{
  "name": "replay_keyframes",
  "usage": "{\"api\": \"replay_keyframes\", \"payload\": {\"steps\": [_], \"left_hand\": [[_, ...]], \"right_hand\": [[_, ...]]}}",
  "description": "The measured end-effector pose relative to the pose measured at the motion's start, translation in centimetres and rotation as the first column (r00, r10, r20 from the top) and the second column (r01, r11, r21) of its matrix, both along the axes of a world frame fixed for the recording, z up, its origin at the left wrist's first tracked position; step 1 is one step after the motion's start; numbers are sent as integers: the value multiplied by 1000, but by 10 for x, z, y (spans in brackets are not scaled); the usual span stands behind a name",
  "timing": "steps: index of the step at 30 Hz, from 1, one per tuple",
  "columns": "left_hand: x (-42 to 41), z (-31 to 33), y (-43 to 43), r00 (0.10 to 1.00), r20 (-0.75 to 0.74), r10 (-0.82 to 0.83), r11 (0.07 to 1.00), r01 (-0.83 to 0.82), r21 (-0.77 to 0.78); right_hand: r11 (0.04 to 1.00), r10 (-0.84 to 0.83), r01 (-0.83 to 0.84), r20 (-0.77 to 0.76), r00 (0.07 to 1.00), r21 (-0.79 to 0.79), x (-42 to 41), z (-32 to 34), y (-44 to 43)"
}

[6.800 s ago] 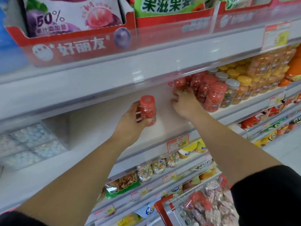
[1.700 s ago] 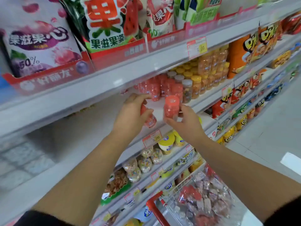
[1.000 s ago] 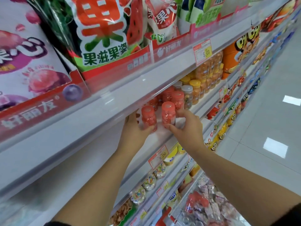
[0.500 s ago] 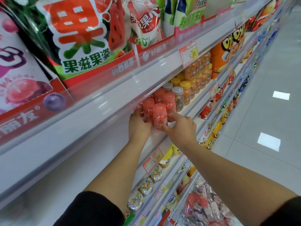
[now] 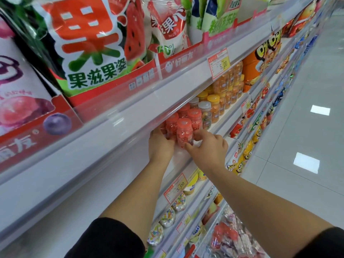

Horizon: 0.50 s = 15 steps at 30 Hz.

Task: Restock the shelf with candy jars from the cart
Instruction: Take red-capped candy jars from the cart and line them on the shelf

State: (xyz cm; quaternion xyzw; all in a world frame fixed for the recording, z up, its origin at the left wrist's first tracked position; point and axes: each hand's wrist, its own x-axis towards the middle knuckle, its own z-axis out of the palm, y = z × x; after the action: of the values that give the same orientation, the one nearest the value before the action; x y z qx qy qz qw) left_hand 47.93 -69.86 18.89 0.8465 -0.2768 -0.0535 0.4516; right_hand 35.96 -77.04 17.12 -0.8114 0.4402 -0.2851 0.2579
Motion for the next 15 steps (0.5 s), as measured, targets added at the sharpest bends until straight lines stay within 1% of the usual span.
{"api": "replay_keyframes", "payload": {"steps": [2,5,13,15], "left_hand": [[-1,0,0,1000,21,-15,1000,15,-6],[-1,-2,1,1000,8,-14,1000,14,-23],[-22,0,12,994,-104,34,996,-43,-78],[-30,2,13,992,-121,17,996,-28,-88]], "right_hand": [[1000,-6,6,-4,1000,-6,1,-2,0],[1000,-16,15,-11,1000,-27,2,-3,1],[999,-31,31,-8,999,-37,3,-4,5],[999,-29,29,1,1000,-35,4,-5,5]]}}
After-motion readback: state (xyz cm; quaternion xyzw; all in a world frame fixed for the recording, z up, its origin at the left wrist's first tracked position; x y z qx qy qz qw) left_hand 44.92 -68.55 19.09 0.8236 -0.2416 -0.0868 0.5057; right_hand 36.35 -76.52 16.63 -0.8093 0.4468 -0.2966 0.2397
